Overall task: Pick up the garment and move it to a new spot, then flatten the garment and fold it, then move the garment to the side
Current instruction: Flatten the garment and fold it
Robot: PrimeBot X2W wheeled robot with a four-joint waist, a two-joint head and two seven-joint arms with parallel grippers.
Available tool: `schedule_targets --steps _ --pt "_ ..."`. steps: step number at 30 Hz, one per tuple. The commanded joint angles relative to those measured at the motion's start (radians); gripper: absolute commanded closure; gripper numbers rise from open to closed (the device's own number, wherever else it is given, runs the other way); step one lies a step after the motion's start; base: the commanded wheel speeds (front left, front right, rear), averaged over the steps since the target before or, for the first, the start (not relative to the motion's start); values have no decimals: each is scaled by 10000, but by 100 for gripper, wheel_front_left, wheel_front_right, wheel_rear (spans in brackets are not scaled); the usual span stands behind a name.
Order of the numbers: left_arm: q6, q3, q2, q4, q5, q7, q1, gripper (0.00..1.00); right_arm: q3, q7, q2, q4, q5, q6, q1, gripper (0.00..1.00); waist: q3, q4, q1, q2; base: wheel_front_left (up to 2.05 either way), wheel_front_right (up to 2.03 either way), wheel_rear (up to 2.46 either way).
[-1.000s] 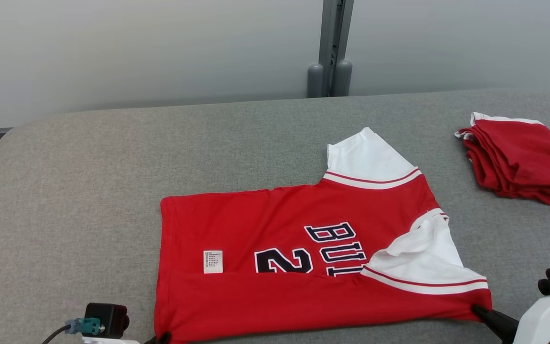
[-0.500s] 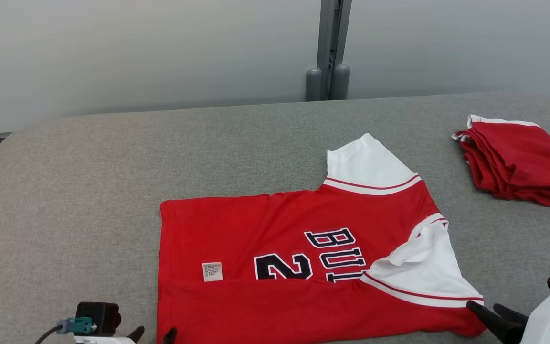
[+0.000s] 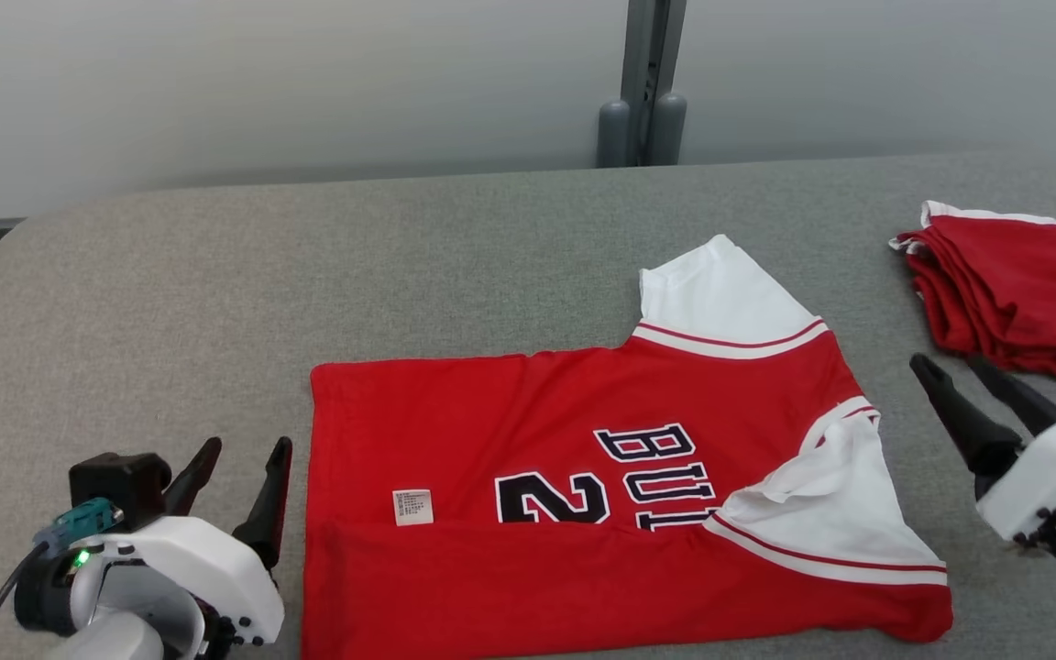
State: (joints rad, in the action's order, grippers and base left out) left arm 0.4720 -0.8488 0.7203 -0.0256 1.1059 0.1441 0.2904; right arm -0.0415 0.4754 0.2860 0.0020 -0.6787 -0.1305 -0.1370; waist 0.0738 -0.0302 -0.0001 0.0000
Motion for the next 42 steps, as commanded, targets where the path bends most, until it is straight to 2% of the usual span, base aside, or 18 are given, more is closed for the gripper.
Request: schedule_targets --steps 1,4,10,18,29,35,42 --pt "-147 -2 -141 193 -123 76 302 0 193 -290 72 271 136 -6 -422 0 318 50 1 0 0 0 0" --pt "-407 -192 -406 704 -347 -67 817 0 664 -898 78 954 238 -6 -1542 0 740 102 1 0 0 0 0" --pt "-761 -431 -904 1437 -839 -278 2022 0 1635 -1743 636 2550 424 -6 -3697 0 1756 413 1 0 0 0 0" --pt "-1220 -516 -1409 2138 -1175 -396 3271 0 2796 -2334 1044 4760 314 -6 -6314 0 2928 811 1 0 0 0 0" --pt "-1710 -885 -1880 2522 -1679 -762 4603 0 4464 -2031 1093 7426 -287 -6 -8813 0 4040 1291 1 0 0 0 0" --pt "-1790 -1141 -1988 2460 -1709 -1407 5001 0 5167 -1903 1128 8265 -686 -6 -9522 0 4203 1453 1 0 0 0 0" --pt "-1844 -1237 -2136 2468 -1639 -1692 5235 0 5782 -1554 1150 9005 -1148 -6 -9981 0 4390 1560 1 0 0 0 0"
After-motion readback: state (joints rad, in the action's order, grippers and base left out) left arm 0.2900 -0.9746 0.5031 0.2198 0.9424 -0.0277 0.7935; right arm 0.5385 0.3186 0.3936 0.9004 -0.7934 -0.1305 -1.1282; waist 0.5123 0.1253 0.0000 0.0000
